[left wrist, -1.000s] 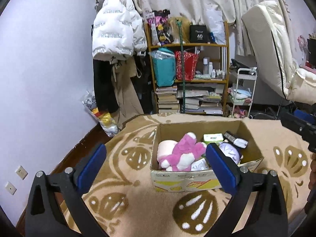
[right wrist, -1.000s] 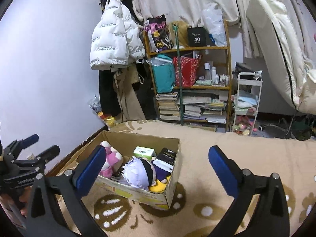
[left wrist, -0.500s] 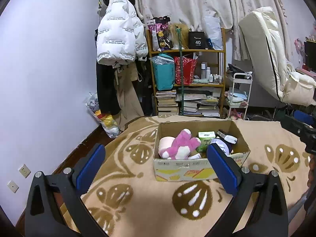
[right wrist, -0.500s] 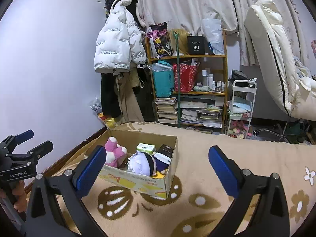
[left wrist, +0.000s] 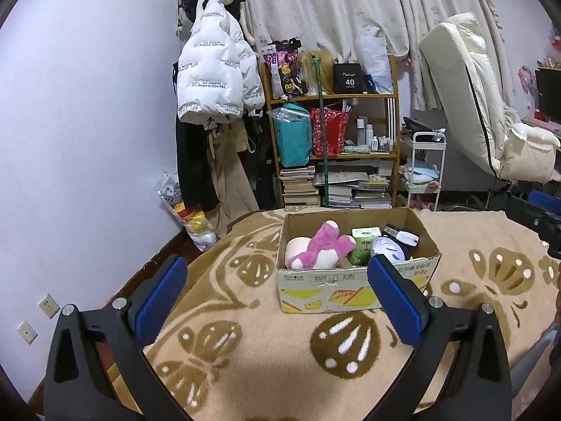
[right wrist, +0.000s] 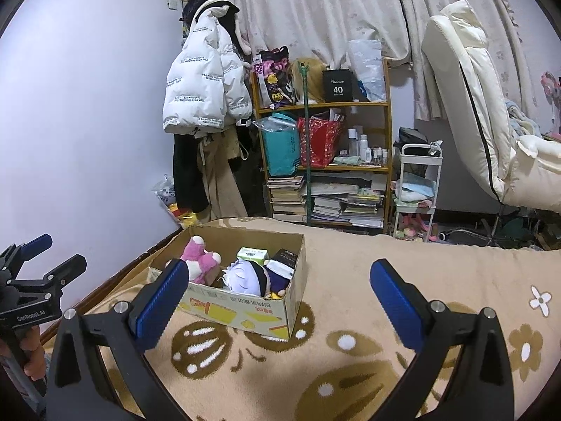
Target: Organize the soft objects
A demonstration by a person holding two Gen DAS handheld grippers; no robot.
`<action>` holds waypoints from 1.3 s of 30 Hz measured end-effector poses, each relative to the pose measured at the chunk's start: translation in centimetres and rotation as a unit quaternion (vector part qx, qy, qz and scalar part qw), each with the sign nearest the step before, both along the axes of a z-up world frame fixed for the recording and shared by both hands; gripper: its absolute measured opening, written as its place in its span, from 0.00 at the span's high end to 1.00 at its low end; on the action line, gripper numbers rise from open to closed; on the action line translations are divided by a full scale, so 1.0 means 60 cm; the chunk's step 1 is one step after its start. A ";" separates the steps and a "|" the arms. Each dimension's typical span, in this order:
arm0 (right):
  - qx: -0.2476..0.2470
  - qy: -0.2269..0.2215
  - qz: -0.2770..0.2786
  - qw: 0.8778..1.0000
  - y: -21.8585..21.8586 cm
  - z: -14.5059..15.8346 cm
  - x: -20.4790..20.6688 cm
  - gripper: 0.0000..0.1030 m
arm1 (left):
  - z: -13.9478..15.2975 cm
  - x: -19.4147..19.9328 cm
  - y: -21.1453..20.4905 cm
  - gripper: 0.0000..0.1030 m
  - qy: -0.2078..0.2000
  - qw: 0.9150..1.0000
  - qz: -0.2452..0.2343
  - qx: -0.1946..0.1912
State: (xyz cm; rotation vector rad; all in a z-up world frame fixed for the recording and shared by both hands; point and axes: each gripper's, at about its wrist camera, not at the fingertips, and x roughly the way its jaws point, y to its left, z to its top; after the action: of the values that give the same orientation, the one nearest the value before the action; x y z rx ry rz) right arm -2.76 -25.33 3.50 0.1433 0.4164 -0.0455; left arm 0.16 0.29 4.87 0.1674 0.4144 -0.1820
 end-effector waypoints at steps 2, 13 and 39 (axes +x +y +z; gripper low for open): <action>0.000 0.001 -0.001 1.000 0.002 -0.004 -0.001 0.00 | -0.005 0.000 0.000 0.01 -0.001 1.000 -0.003 -0.002; -0.022 0.013 -0.008 1.000 0.007 -0.028 0.009 0.00 | -0.021 0.016 0.000 0.01 0.005 1.000 0.003 -0.006; -0.027 0.016 -0.006 0.999 0.001 -0.047 0.024 0.00 | -0.042 0.023 -0.022 0.01 -0.012 1.000 0.005 0.019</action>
State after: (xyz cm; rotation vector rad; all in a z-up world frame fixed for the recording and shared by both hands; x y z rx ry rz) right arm -1.33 -25.25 0.68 0.0927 0.4469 -0.0712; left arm 1.51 -1.04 2.37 0.2047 0.3947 -0.1627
